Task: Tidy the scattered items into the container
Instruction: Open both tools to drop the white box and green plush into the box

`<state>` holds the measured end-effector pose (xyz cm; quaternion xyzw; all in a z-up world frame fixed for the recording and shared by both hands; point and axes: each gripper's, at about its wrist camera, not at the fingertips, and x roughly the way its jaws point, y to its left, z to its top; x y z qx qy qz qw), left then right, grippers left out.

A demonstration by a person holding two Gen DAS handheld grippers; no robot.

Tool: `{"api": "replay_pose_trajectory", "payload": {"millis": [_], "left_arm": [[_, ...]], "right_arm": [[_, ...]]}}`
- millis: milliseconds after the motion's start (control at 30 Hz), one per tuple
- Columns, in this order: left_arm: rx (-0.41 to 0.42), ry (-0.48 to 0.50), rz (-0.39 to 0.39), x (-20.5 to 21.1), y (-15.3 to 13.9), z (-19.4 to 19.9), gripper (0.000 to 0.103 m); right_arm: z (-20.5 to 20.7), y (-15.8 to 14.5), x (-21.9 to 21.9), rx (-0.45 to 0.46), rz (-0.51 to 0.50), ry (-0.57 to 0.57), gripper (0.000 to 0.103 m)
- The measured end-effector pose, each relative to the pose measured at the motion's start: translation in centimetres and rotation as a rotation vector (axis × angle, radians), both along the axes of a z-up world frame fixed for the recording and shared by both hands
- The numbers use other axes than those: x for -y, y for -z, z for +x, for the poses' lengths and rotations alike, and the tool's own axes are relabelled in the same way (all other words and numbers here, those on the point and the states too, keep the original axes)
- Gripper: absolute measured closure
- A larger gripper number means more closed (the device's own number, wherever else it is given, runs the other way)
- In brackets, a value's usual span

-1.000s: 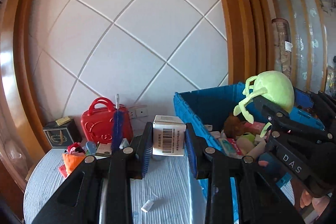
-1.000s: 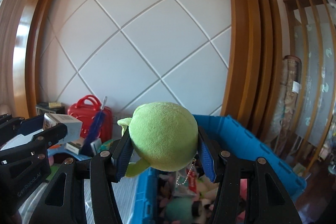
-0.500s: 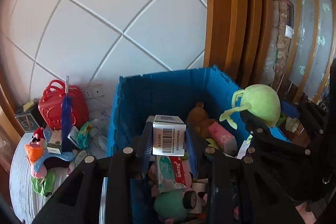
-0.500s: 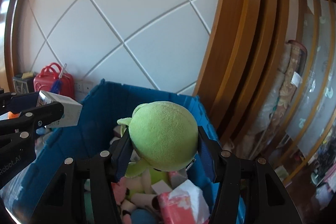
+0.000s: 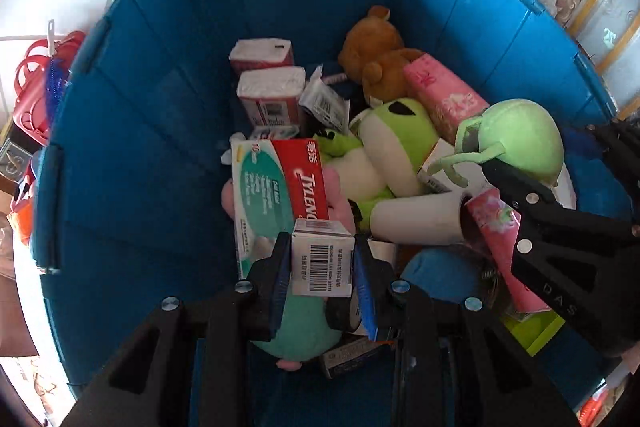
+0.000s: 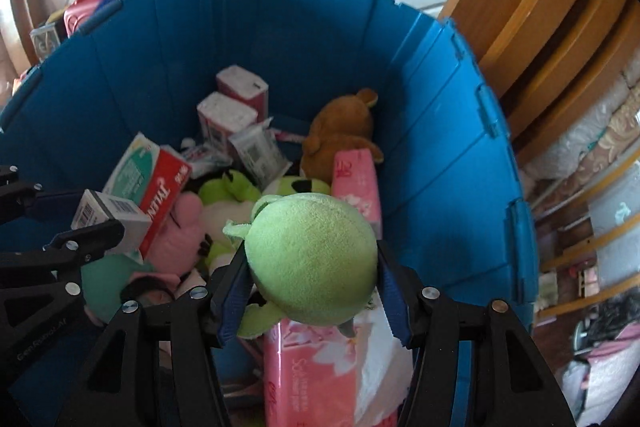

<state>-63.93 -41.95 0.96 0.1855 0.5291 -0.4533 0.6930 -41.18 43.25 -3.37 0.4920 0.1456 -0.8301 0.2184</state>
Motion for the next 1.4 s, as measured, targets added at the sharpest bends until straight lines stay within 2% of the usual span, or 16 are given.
{"api": "replay_pose_trajectory", "payload": {"millis": [67, 200, 333, 367, 500, 633, 800, 900, 967, 1000, 1400], "left_arm": [[-0.002, 0.001, 0.013, 0.4, 0.3, 0.1, 0.073], [-0.006, -0.001, 0.048, 1.0, 0.6, -0.1, 0.070], [0.006, -0.012, 0.051, 1.2, 0.7, -0.5, 0.045], [0.006, -0.016, 0.049, 1.2, 0.6, -0.5, 0.044], [0.019, -0.020, 0.033, 0.8, 0.1, -0.8, 0.044], [0.023, -0.039, 0.020, 0.2, -0.4, -0.9, 0.044], [0.031, -0.058, 0.002, -1.0, -1.1, -1.2, 0.044], [0.036, -0.059, -0.008, -1.6, -1.6, -1.7, 0.044], [0.040, -0.057, -0.014, -2.0, -1.9, -2.1, 0.044], [0.042, -0.051, -0.017, -2.2, -2.0, -2.4, 0.044], [0.051, -0.047, -0.031, -3.6, -2.5, -5.1, 0.044]], "right_arm": [[-0.1, 1.0, -0.2, 0.021, 0.025, -0.013, 0.045], [0.0, 1.0, -0.4, 0.021, 0.040, -0.022, 0.044], [-0.4, 0.7, -0.3, 0.019, 0.040, -0.025, 0.043], [-0.4, 0.7, -0.4, 0.019, 0.038, -0.025, 0.042], [-0.6, 0.6, -0.5, 0.019, 0.032, -0.027, 0.040], [-0.4, 0.2, -0.9, 0.014, 0.016, -0.020, 0.025], [0.8, -1.4, -1.5, -0.036, -0.007, -0.029, 0.020], [2.0, -2.6, -2.1, -0.064, -0.027, -0.046, 0.013], [2.7, -3.3, -2.5, -0.079, -0.038, -0.055, 0.002], [3.1, -3.6, -2.7, -0.086, -0.042, -0.061, 0.000], [5.3, -3.2, -3.7, -0.067, -0.046, -0.088, 0.001]]}}
